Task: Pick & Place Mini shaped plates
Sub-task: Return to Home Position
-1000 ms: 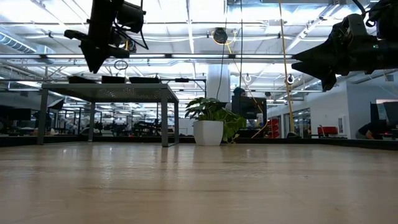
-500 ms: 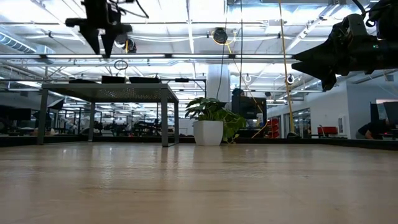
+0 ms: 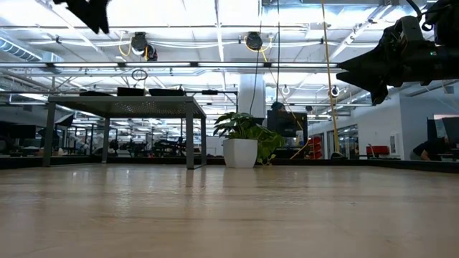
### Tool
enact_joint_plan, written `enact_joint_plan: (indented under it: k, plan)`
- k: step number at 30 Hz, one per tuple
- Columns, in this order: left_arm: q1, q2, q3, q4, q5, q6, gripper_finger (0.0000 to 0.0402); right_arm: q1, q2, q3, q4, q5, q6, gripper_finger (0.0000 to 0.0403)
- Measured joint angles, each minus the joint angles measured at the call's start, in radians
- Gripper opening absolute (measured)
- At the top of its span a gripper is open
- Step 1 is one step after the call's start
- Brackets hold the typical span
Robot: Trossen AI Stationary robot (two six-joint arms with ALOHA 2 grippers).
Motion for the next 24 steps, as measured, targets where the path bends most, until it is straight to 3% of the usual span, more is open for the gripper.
enact_joint_plan:
  k: [7,15,24]
  plan:
    - [-0.100,-0.205,-0.151,0.073,0.004,-0.079,0.0173,0.000,0.000,0.000,0.000,0.000,0.000,0.0134]
    - [-0.184,-0.431,-0.468,0.372,0.015,-0.107,0.0173,0.000,0.000,0.000,0.000,0.000,0.000,0.0134]
    - [-0.233,-0.602,-0.748,0.682,0.028,-0.094,0.0173,0.000,0.000,0.000,0.000,0.000,0.000,0.0134]
